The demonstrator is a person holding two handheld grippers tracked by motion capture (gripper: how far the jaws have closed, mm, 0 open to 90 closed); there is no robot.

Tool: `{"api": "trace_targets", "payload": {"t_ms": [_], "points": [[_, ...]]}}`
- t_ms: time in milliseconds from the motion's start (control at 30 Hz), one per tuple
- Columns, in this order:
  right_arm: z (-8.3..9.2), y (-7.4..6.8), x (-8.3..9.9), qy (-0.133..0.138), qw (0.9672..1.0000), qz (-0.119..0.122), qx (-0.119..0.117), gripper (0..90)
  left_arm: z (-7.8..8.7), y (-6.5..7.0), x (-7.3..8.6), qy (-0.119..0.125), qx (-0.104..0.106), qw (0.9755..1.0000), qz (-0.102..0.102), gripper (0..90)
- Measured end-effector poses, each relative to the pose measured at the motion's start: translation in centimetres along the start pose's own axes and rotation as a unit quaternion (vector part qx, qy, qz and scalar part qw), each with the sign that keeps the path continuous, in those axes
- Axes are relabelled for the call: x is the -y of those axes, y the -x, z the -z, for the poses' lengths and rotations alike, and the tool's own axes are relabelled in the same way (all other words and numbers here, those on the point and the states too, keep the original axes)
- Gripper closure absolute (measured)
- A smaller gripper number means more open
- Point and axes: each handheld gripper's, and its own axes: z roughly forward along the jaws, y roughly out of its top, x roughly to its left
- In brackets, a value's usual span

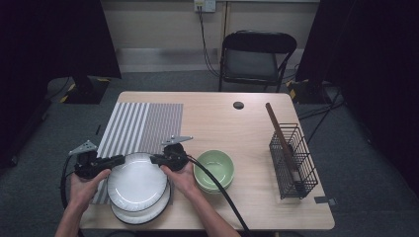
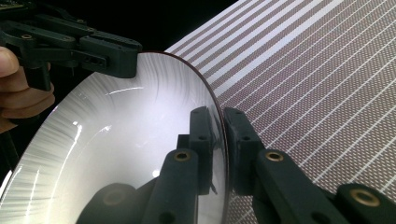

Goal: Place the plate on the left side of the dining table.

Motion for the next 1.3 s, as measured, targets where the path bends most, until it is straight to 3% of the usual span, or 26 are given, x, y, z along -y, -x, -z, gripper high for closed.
{"api": "trace_targets", "payload": {"t_ms": [200,333,433,500,533,667,800,1033,1167,1200,1300], "points": [[0.0,0.0,0.0,0.0,1.0,-0.006,0.0,83.6,1.1,-0.1,1.2,-0.002,0.004,0.9999,0.014,70.7],[0.0,0.0,0.0,0.0,1.0,-0.006,0.0,83.6,1.6,0.0,2.0,-0.016,-0.01,0.9997,0.017,65.1],[0.0,0.0,0.0,0.0,1.0,-0.006,0.0,83.6,1.6,-0.2,2.6,-0.02,-0.006,0.9993,0.031,68.9],[0.0,0.0,0.0,0.0,1.0,-0.006,0.001,83.6,1.6,-0.1,2.8,-0.009,0.014,0.9992,0.035,73.9],[0.0,0.0,-0.1,0.002,1.0,-0.006,0.002,84.0,1.6,0.0,2.7,-0.01,0.014,0.9994,0.03,82.1],[0.0,-0.1,-0.2,0.003,1.0,0.0,0.005,83.9,1.7,-0.2,2.2,-0.005,0.01,0.9996,0.025,84.9],[-0.1,0.0,-0.4,0.007,1.0,0.001,0.006,83.7,1.8,-0.2,1.8,-0.003,0.0,0.9999,0.015,85.2],[-0.5,0.0,-1.3,0.01,0.9998,0.002,0.016,83.5,1.7,-0.7,1.2,0.016,-0.011,0.9995,0.023,85.9],[-0.7,0.3,-1.8,0.009,0.9999,0.0,0.014,83.6,1.6,-1.0,0.4,0.021,-0.016,0.9995,0.019,86.1],[-0.7,0.4,-2.0,0.01,0.9998,0.0,0.016,83.8,1.4,-1.1,0.0,0.018,-0.022,0.9995,0.01,85.9],[-0.8,0.6,-2.3,0.01,0.9998,-0.004,0.017,83.9,1.2,-1.2,-0.3,0.019,-0.024,0.9994,0.014,85.8]]}}
